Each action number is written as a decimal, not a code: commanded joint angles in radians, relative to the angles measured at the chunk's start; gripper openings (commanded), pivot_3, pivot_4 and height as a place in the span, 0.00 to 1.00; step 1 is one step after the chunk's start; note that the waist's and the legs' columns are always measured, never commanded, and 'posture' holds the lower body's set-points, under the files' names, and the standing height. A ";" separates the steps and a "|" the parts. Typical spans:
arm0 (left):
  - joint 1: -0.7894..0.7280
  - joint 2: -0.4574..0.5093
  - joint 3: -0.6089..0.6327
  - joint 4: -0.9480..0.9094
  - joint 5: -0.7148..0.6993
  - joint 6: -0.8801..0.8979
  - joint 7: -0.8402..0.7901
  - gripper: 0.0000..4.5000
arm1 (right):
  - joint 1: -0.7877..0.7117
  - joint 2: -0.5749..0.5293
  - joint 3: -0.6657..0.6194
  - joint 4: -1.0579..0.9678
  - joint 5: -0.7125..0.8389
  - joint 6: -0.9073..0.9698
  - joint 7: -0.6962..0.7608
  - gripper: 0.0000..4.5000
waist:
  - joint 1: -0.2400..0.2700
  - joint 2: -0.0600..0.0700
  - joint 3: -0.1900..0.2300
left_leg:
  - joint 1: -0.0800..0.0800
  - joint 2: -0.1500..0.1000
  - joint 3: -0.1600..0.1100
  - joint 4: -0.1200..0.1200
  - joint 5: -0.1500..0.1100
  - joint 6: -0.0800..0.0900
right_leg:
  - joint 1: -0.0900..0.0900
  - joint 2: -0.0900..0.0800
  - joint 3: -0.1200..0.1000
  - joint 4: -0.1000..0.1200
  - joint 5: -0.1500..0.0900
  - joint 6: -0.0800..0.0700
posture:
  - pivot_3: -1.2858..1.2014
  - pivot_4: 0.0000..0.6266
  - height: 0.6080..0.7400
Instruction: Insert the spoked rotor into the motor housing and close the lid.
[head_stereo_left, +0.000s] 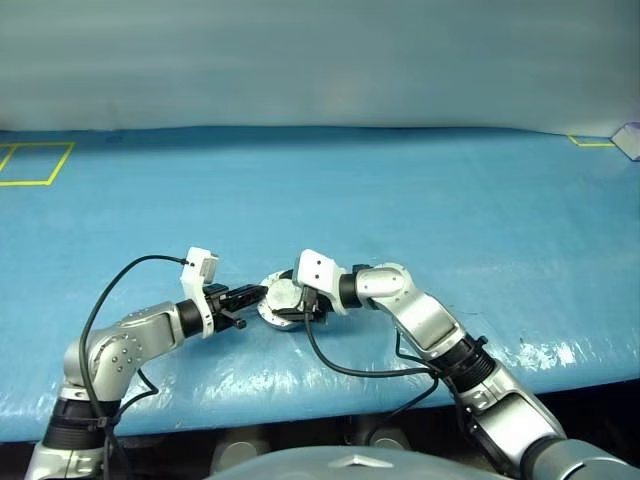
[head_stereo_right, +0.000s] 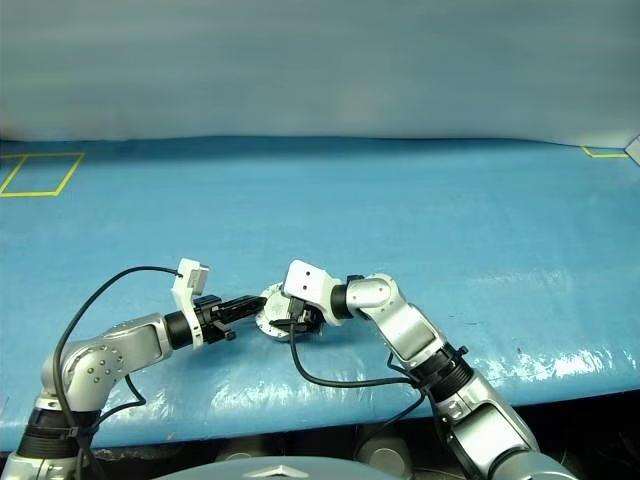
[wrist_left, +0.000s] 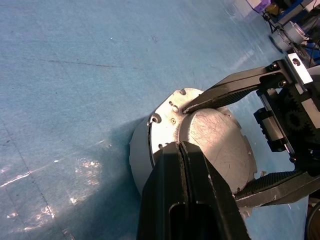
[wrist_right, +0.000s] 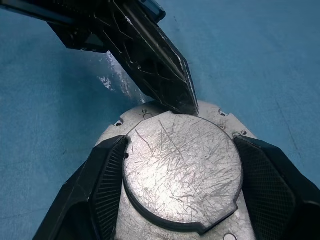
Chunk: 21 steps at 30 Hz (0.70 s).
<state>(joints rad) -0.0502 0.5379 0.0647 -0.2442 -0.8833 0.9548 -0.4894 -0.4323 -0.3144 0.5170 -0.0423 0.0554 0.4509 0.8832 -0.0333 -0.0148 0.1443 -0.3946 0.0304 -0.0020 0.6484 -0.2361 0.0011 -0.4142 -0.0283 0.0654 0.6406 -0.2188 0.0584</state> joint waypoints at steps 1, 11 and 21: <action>0.020 0.006 -0.032 0.023 0.042 0.029 -0.007 0.00 | 0.043 -0.032 0.000 0.013 -0.003 0.048 0.009 0.92 | 0.000 0.000 0.000 | 0.000 0.000 0.000 -0.001 0.000 0.000 | 0.000 0.000 0.000 -0.001 0.000 0.000 | 0.52 0.24 1.00; 0.048 0.008 0.002 0.007 0.046 0.039 -0.019 0.00 | 0.171 -0.138 -0.129 -0.229 0.076 0.138 -0.015 1.00 | 0.003 0.000 0.000 | -0.001 0.000 -0.001 -0.003 -0.001 0.000 | 0.000 -0.001 0.000 -0.005 0.000 0.000 | 0.52 0.24 1.00; 0.048 -0.027 0.007 0.006 0.056 0.031 -0.032 0.00 | 0.327 -0.061 -0.470 -0.473 0.470 0.519 -0.129 1.00 | 0.010 -0.002 0.003 | -0.008 0.000 -0.002 -0.004 -0.002 0.001 | 0.000 0.000 -0.001 -0.008 0.000 0.001 | 0.52 0.24 1.00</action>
<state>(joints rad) -0.0186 0.5138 0.1035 -0.2493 -0.8461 0.9569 -0.5249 -0.1194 -0.4055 0.1072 -0.4665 0.4346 0.8866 0.7920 -0.0236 -0.0169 0.1468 -0.4022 0.0306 -0.0039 0.6448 -0.2380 0.0017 -0.4150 -0.0283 0.0635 0.6311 -0.2188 0.0592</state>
